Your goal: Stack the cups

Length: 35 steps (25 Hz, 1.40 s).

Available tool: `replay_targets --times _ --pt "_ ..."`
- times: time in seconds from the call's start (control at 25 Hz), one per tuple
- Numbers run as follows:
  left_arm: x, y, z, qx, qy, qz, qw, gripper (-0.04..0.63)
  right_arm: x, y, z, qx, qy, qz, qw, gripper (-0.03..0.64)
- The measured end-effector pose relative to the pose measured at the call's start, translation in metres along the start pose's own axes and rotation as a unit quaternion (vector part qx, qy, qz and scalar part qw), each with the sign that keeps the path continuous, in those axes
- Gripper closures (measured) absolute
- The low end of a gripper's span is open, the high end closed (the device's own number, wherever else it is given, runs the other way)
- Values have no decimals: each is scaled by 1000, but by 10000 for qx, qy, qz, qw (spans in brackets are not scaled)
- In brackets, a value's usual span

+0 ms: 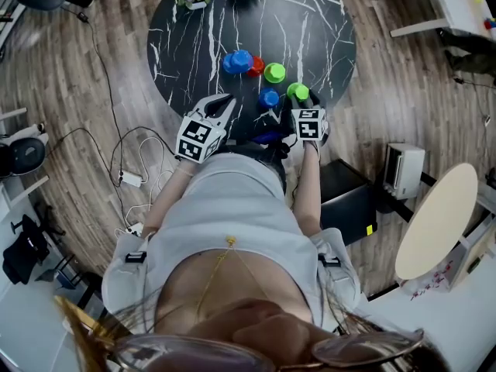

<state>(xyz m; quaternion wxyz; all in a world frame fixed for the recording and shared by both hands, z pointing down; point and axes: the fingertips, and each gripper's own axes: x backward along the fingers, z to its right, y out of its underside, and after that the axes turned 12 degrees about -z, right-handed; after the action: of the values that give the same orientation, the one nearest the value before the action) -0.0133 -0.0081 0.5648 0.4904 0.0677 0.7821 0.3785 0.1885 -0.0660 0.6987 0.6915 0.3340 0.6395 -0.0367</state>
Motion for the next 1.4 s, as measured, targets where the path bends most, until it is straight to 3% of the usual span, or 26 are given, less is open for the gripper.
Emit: replay_targets --times 1.4 --pt "6 -4 -5 -295 252 -3 9992 557 42 -22 4 79 343 133 9993 394"
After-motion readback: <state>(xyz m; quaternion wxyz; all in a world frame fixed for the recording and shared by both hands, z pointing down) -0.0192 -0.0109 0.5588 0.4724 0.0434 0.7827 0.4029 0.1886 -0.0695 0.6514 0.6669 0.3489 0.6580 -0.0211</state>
